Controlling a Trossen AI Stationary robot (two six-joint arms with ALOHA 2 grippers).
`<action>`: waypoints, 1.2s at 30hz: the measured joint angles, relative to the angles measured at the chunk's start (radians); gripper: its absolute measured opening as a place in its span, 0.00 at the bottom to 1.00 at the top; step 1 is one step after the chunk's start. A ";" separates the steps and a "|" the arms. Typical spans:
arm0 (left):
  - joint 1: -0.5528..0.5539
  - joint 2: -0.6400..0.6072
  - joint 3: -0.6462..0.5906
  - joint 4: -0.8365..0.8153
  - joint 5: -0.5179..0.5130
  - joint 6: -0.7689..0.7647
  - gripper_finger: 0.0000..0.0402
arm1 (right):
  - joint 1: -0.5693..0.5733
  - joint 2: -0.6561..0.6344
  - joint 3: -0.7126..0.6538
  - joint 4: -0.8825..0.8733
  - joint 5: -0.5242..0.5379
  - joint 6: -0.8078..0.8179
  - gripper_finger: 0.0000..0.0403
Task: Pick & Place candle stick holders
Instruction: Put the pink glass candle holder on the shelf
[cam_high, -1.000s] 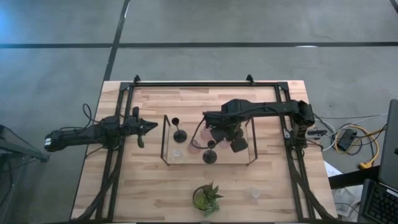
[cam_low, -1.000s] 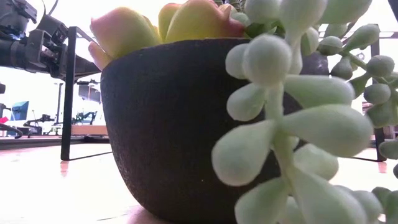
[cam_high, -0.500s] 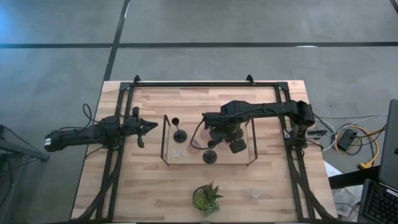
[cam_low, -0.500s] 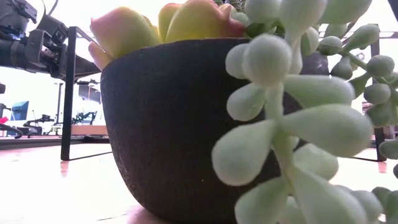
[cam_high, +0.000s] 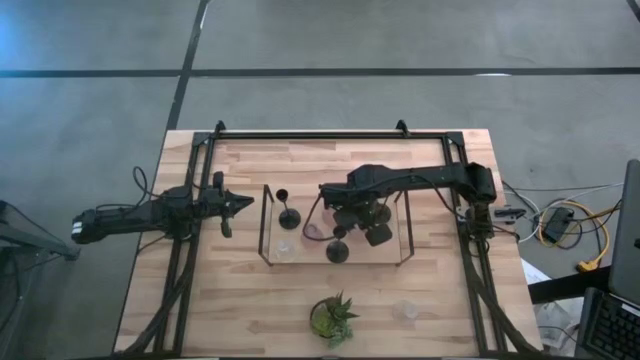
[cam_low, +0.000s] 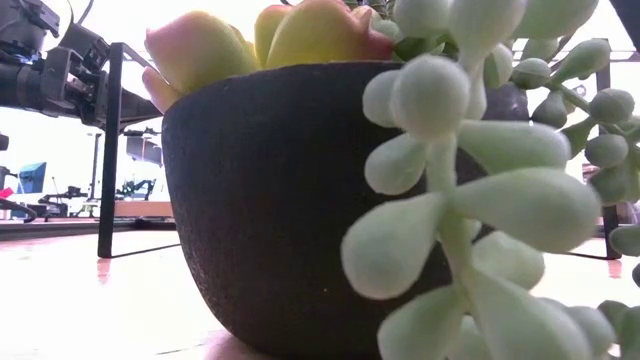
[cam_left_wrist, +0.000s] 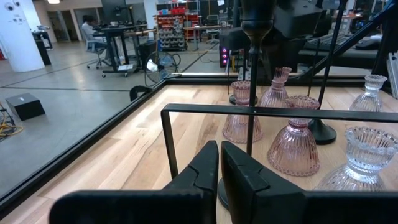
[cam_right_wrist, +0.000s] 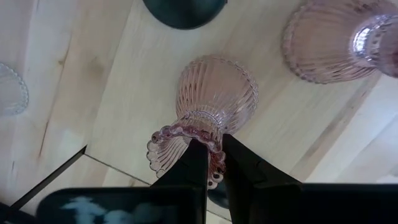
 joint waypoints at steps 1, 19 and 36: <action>0.000 0.000 0.000 0.000 0.000 0.000 0.06 | -0.001 0.000 0.000 0.004 0.000 0.000 0.05; 0.000 0.000 0.000 0.000 0.000 0.000 0.06 | -0.014 0.000 -0.001 0.011 0.000 -0.004 0.05; 0.000 0.000 0.000 0.000 0.000 0.000 0.06 | -0.014 0.000 -0.005 0.020 0.000 -0.002 0.18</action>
